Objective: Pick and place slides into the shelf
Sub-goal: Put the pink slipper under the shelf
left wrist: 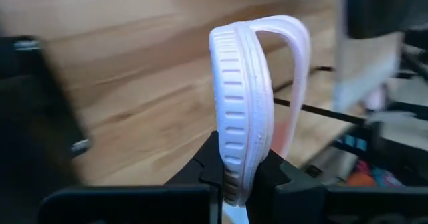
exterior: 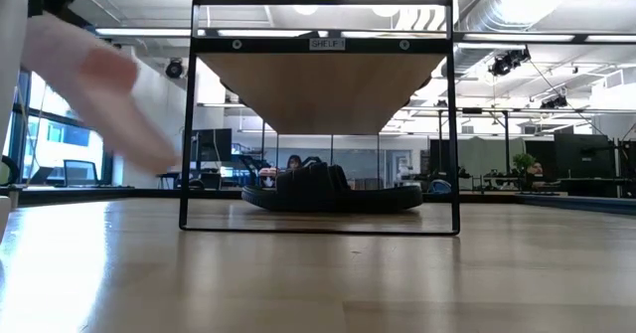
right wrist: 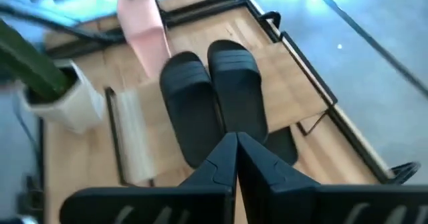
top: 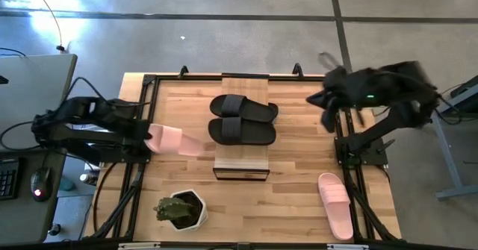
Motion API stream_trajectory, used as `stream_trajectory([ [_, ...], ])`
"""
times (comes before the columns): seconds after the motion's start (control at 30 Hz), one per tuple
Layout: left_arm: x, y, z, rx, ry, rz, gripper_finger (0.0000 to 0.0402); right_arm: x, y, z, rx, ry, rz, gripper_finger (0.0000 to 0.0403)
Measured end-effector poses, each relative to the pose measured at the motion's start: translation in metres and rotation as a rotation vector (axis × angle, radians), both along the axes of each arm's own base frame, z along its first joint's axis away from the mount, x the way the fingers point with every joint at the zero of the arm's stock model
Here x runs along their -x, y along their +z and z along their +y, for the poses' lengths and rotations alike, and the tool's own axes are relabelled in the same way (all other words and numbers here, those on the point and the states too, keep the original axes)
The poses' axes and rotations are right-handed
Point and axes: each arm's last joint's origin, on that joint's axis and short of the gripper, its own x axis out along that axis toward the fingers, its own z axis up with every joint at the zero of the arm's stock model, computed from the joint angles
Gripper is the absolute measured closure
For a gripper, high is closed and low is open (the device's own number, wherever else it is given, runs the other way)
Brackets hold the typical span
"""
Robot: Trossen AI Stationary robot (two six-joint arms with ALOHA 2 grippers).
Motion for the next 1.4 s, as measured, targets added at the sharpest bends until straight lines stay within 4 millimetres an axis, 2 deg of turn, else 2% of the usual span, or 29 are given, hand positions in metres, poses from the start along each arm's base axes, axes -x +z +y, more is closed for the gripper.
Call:
stream_trajectory([
  [0.1,-0.009,-0.014,0.001,0.022,-0.021,-0.065,0.0385,0.019,-0.004,0.004,-0.058,-0.033,-0.050,0.0403],
  [0.17,-0.011,-0.025,0.000,0.038,-0.030,-0.068,0.0386,0.020,-0.016,0.011,-0.097,-0.015,-0.072,0.0403],
  [0.27,-0.016,-0.042,0.001,0.068,-0.024,-0.063,0.0386,0.014,-0.052,0.025,-0.157,0.034,-0.096,0.0403],
  [0.37,-0.020,-0.038,0.002,0.048,-0.013,-0.107,0.0386,0.008,-0.098,0.034,-0.227,0.052,-0.128,0.0403],
  [0.5,-0.026,-0.040,0.004,0.033,0.008,-0.158,0.0386,0.019,-0.140,0.037,-0.333,0.028,-0.223,0.0403],
  [0.6,-0.028,-0.049,0.003,0.077,0.009,-0.131,0.0386,0.027,-0.168,0.039,-0.385,-0.004,-0.242,0.0403],
  [0.77,-0.039,-0.060,0.004,0.120,0.024,-0.182,0.0386,0.038,-0.198,0.039,-0.463,-0.061,-0.263,0.0403],
  [0.9,-0.049,-0.069,0.006,0.135,0.039,-0.218,0.0386,0.043,-0.213,0.037,-0.490,-0.104,-0.274,0.0403],
  [1.07,-0.062,-0.088,0.008,0.165,0.045,-0.145,0.0386,0.041,-0.226,0.039,-0.506,-0.101,-0.286,0.0403],
  [1.27,-0.084,-0.101,0.012,0.187,0.015,-0.209,0.0386,0.041,-0.230,0.039,-0.508,-0.097,-0.282,0.0403],
  [1.4,-0.096,-0.112,0.014,0.199,0.013,-0.180,0.0386,0.041,-0.230,0.039,-0.508,-0.097,-0.282,0.0403],
])
